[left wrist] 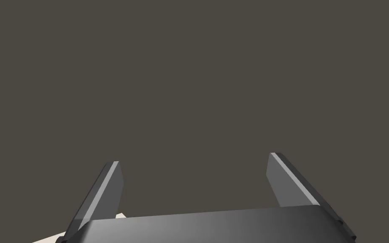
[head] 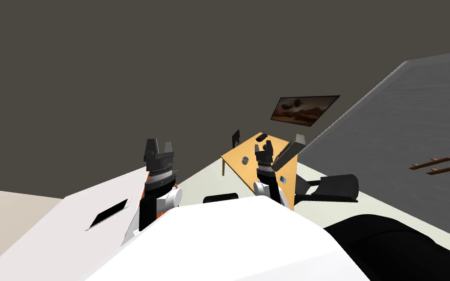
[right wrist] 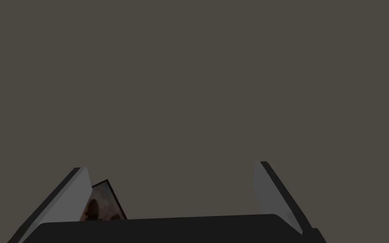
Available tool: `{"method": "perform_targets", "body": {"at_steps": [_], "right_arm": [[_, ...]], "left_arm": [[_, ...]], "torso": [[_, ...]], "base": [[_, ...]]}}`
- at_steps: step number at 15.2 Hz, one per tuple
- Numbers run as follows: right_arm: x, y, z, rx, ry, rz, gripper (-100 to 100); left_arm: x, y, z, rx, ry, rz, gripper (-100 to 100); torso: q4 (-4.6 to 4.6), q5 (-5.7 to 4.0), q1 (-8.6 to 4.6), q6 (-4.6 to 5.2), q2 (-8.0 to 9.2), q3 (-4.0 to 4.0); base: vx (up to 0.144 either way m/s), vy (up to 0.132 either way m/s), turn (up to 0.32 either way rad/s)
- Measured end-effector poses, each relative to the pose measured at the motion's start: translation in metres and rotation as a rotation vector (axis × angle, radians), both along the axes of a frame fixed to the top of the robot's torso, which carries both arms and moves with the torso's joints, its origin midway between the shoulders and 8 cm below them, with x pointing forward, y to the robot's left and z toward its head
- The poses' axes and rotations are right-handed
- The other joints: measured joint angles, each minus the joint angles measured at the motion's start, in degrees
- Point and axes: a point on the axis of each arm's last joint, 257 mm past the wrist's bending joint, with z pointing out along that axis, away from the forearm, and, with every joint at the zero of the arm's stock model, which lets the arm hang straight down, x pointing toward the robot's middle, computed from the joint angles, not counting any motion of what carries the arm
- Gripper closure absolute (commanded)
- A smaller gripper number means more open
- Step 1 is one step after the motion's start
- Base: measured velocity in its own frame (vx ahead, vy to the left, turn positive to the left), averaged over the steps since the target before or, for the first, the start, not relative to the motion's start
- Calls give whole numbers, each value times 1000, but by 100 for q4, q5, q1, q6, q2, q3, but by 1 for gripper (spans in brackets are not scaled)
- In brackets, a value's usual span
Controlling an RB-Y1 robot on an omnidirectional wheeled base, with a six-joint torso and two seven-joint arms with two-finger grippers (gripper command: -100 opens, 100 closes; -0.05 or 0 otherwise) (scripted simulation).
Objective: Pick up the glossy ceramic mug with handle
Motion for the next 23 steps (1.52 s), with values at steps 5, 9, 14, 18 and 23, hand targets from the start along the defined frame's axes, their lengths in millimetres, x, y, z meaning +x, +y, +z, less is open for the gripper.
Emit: {"method": "perform_targets", "body": {"at_steps": [5,9,14,18,23], "right_arm": [[4,7,-18,-82,62,34,-100],[7,8,-41,-155,138,59,-100],[9,7,-89,-259,271,86,-100],[6,-3,-131,-350,400,100,-100],[-9,-30,-202,-478,594,112,-100]], "left_arm": [[0,0,0,0,0,0,0],[0,0,0,0,0,0,0],[0,0,0,0,0,0,0],[0,0,0,0,0,0,0],[0,0,0,0,0,0,0]], "torso": [[0,0,2,0,3,2],[0,1,4,-1,3,2],[1,3,12,-1,8,4],[-1,3,10,-1,-3,-1],[-2,3,14,-3,-7,-4]], "base": [[-5,10,38],[-6,16,83],[-12,31,124],[9,36,143],[19,43,189]]}}
